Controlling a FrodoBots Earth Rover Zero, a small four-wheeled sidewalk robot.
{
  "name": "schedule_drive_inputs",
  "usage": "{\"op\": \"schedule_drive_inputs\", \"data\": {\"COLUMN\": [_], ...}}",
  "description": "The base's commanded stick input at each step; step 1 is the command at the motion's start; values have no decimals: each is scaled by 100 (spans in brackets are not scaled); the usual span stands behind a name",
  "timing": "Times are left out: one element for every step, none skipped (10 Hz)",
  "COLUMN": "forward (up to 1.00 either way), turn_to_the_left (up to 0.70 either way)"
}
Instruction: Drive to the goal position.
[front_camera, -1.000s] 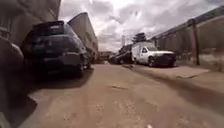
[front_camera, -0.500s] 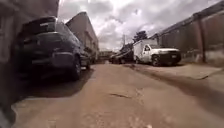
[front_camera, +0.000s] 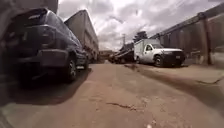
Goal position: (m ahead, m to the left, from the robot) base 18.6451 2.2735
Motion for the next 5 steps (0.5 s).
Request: {"op": "schedule_drive_inputs", "data": {"forward": [85, 85, 85, 85, 85], "turn_to_the_left": [0, 0, 0, 0, 0]}}
